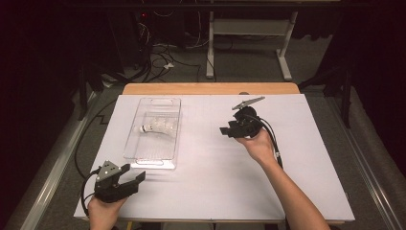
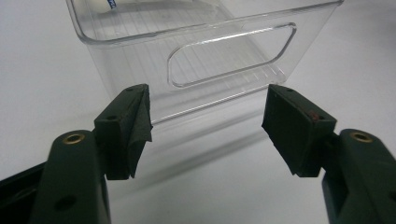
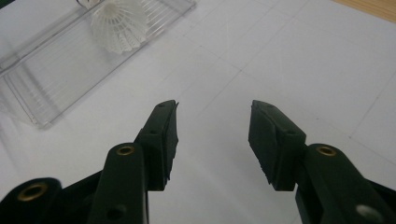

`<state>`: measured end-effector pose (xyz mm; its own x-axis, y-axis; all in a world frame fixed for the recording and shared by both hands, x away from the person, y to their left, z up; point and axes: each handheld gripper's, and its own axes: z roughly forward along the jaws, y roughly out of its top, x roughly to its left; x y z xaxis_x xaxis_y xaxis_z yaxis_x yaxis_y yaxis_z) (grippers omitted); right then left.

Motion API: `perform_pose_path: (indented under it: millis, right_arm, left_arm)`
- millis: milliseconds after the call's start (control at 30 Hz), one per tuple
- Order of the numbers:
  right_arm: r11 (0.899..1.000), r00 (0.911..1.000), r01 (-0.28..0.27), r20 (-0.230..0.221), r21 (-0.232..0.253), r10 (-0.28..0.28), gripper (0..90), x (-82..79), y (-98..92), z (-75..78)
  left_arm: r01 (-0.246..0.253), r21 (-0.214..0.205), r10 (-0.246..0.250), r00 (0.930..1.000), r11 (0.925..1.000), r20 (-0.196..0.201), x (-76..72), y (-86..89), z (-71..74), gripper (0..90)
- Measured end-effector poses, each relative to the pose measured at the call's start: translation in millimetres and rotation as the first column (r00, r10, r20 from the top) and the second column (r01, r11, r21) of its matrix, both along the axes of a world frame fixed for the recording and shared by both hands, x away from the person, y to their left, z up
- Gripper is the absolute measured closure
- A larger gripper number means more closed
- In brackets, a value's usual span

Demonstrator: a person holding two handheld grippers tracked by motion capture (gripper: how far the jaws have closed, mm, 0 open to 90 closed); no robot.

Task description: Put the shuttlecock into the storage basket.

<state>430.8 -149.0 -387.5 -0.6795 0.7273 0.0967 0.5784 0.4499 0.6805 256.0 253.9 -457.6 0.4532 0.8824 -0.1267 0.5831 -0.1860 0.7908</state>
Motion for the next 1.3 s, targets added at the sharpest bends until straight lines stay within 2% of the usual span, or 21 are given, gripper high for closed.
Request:
perform_pose_path:
  millis: [200, 633, 1300]
  right_arm:
    - [1.000, 0.9997, 0.024, -0.001, 0.006, -0.024, 52.5, -2.0, -11.6, -0.8]
    - [0.999, 0.9992, 0.041, -0.001, 0.009, -0.041, 52.5, -9.6, -27.9, -5.3]
    - [0.998, 0.9983, 0.056, 0.011, 0.029, -0.057, 52.5, -17.0, -43.2, -5.5]
  left_arm:
    - [0.002, 0.003, -0.002, 1.0000, 1.0000, 0.001, -0.3, -0.3, 0.3, 33.1]
    - [0.005, 0.008, -0.005, 1.0000, 1.0000, 0.001, -0.3, -1.7, 0.3, 33.1]
    - [-0.004, 0.004, 0.004, 1.0000, 1.0000, 0.001, -1.2, -0.8, 0.6, 33.1]
